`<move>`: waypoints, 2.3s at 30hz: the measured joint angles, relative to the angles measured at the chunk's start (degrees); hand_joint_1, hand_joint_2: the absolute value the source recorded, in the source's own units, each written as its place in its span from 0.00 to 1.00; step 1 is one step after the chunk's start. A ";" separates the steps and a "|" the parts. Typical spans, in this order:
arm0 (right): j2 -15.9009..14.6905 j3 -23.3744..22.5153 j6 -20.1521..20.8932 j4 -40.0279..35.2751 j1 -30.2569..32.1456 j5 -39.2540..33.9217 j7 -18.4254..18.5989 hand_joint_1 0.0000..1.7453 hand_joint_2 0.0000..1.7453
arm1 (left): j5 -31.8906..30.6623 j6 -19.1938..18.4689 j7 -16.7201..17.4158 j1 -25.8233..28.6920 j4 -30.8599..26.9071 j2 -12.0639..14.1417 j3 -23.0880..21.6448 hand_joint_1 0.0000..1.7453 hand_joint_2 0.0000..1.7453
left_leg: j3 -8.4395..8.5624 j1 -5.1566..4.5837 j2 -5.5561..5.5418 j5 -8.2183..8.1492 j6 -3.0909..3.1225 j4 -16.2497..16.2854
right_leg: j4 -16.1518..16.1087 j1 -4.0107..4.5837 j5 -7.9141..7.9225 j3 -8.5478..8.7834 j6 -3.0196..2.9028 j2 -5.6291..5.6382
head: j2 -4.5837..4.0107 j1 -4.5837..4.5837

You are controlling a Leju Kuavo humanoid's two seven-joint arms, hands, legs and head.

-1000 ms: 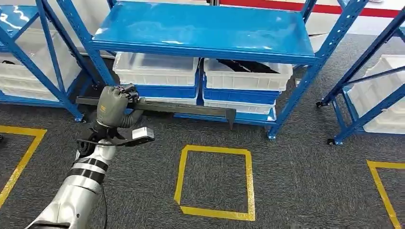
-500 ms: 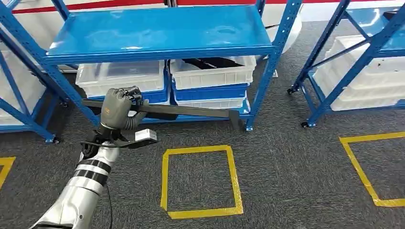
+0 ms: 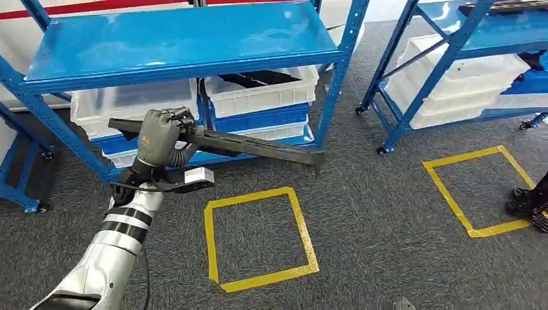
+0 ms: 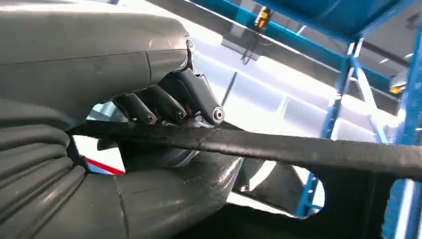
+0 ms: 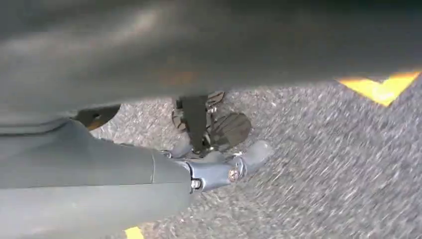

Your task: Take the parts from the cabinet and place them on the table.

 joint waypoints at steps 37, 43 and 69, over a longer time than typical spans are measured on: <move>-0.22 -0.55 0.07 -0.52 -0.33 0.44 -0.02 0.00 0.00 | 0.26 0.00 0.00 -1.12 -1.07 -0.28 -0.07 1.00 1.00 | 1.13 1.56 5.22 -1.45 -3.45 0.54 | -3.75 0.12 1.85 1.06 -4.33 -1.12 | 0.00 0.15; 0.11 -0.55 0.07 -0.52 -0.32 0.44 -0.02 0.00 0.00 | 0.17 0.02 0.02 -0.37 -1.01 0.09 -0.07 1.00 1.00 | -6.76 1.91 -3.45 -9.76 -3.34 18.12 | -4.18 -0.33 2.56 0.84 -5.85 3.55 | 0.00 -0.55; 0.35 -0.83 0.26 -0.74 -0.30 0.48 -0.02 0.00 0.00 | -0.33 0.02 0.00 -1.96 -0.83 -0.20 -0.13 1.00 1.00 | 0.86 2.48 -0.13 -4.15 -3.96 2.69 | -2.96 -1.29 2.62 -0.62 -4.57 0.07 | 0.00 -0.37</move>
